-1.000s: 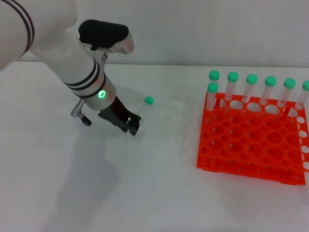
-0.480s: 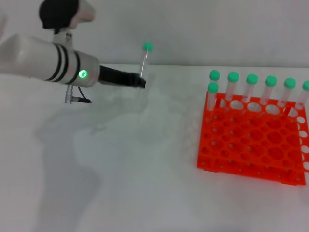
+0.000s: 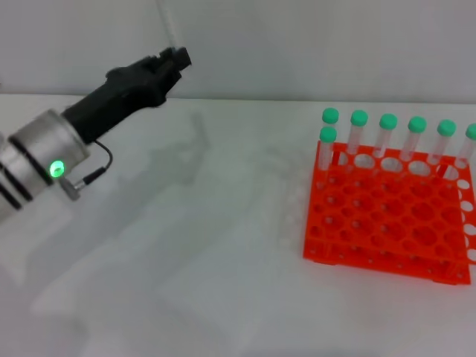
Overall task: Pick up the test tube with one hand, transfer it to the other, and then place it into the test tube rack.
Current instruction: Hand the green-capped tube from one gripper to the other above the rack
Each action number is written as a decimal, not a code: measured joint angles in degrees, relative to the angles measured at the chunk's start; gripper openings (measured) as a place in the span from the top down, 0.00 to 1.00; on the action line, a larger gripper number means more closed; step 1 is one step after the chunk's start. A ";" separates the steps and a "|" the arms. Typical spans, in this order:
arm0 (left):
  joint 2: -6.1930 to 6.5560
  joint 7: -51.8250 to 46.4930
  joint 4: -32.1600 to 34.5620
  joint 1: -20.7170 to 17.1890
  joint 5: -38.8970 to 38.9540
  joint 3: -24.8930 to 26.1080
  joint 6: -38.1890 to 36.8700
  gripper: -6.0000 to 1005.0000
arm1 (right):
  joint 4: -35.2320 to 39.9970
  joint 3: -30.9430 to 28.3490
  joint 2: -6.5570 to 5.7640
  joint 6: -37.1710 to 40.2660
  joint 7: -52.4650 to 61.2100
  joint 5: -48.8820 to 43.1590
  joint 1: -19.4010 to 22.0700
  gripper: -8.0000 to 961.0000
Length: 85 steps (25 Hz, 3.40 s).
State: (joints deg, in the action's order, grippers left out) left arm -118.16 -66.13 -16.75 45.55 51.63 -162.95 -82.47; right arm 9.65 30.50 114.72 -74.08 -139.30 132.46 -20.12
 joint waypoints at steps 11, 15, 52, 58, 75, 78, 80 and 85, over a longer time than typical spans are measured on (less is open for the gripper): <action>-1.41 40.77 22.44 -4.07 -0.99 0.03 -4.43 0.80 | 14.49 2.92 -6.20 -13.47 26.11 -17.91 2.50 0.11; -1.47 42.76 28.48 -2.15 -1.49 0.14 5.22 0.80 | 19.46 3.41 -7.88 -23.94 30.41 -26.91 0.59 0.11; -2.42 48.79 38.48 1.20 -7.30 0.46 23.89 0.80 | 26.61 16.24 0.14 -17.13 35.32 -35.65 -10.26 0.13; -2.43 48.82 38.59 1.21 -7.30 0.26 23.94 0.80 | 26.38 16.26 0.31 -17.06 35.23 -35.20 -10.19 0.23; -2.43 48.84 38.66 0.75 -7.32 0.58 23.92 0.80 | 26.10 15.94 0.03 -17.40 33.31 -35.06 -9.33 0.76; -2.43 48.97 38.72 0.39 -7.05 0.77 23.88 0.80 | 26.16 15.94 -0.02 -17.42 33.30 -35.06 -9.20 0.76; -2.43 49.08 38.70 0.33 -7.03 0.80 23.87 0.80 | 26.21 15.78 -0.02 -17.47 33.26 -35.07 -9.14 0.76; -2.43 51.12 38.82 -0.67 -6.85 0.85 23.68 0.80 | 26.27 15.72 0.02 -17.51 33.12 -35.14 -9.13 0.76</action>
State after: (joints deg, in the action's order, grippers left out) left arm -120.59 -15.01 22.07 44.88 44.78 -162.10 -58.79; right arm 35.92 46.21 114.74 -91.59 -106.18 97.33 -29.25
